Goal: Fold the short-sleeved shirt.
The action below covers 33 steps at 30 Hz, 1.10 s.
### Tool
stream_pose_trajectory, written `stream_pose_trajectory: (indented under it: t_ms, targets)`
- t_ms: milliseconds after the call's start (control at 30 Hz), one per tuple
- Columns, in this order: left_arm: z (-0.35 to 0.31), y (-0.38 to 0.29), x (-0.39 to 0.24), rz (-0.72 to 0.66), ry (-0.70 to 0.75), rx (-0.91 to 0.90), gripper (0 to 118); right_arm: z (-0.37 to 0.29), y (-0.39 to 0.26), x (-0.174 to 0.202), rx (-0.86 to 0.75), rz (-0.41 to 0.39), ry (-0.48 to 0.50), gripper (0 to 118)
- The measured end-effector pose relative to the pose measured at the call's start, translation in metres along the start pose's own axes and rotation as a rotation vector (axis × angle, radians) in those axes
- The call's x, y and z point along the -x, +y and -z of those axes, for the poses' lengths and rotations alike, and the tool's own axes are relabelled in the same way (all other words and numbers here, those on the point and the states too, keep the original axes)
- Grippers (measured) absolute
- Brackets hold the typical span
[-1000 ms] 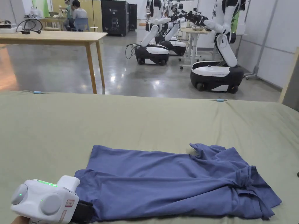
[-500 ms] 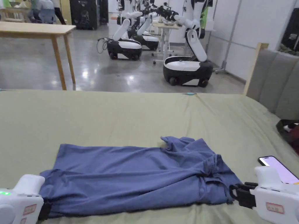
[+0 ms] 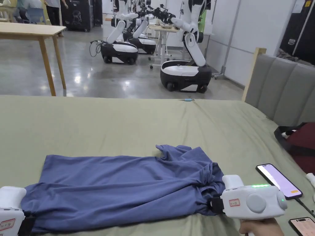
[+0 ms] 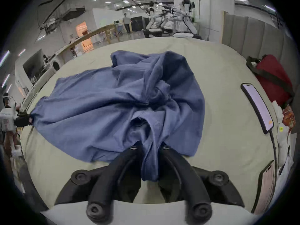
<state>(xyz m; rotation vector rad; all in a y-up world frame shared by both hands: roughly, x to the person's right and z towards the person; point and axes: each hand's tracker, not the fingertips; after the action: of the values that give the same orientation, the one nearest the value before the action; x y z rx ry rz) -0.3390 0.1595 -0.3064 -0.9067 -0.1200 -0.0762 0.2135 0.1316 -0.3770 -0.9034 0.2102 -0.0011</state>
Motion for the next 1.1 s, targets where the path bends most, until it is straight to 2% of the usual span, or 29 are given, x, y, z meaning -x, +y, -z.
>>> stream_pose_trajectory:
  t_ms: [133,267,400,533,733,800,833,867,900,933,1000,1100]
  targets:
    - [-0.006,-0.005,0.002,0.013,-0.008,0.004,2,-0.018,-0.001,-0.001,-0.003,0.012,-0.012,13]
    - [-0.044,-0.020,-0.004,0.019,-0.053,-0.017,2,-0.066,-0.021,0.008,-0.020,-0.047,-0.021,13]
    - [-0.094,-0.053,-0.014,0.070,-0.023,-0.030,2,-0.121,-0.066,0.020,-0.011,-0.103,-0.029,13]
    - [-0.125,-0.094,-0.016,0.020,-0.074,0.006,2,-0.156,-0.113,0.024,0.026,-0.086,-0.016,14]
    - [-0.111,-0.128,-0.022,0.011,-0.083,0.061,2,-0.142,-0.141,0.027,0.071,-0.100,-0.041,14]
    - [-0.105,-0.129,-0.022,-0.001,-0.084,0.074,4,-0.136,-0.139,0.024,0.074,-0.089,-0.036,18]
    - [-0.104,-0.130,-0.022,-0.001,-0.085,0.072,17,-0.136,-0.141,0.023,0.061,-0.097,-0.038,38]
    - [-0.103,-0.129,-0.021,-0.001,-0.084,0.071,46,-0.136,-0.141,0.023,0.056,-0.111,-0.041,68]
    - [-0.101,-0.129,-0.020,0.008,-0.074,0.072,84,-0.136,-0.142,0.024,0.050,-0.150,-0.078,99]
    - [-0.099,-0.131,-0.020,0.013,-0.054,0.061,118,-0.139,-0.143,0.022,0.042,-0.165,-0.110,117]
    - [-0.106,-0.133,-0.013,0.006,-0.066,0.038,115,-0.159,-0.143,0.020,-0.044,-0.154,-0.083,116]
    - [-0.131,-0.124,-0.009,-0.075,-0.066,-0.051,113,-0.212,-0.139,0.022,-0.228,-0.064,-0.058,115]
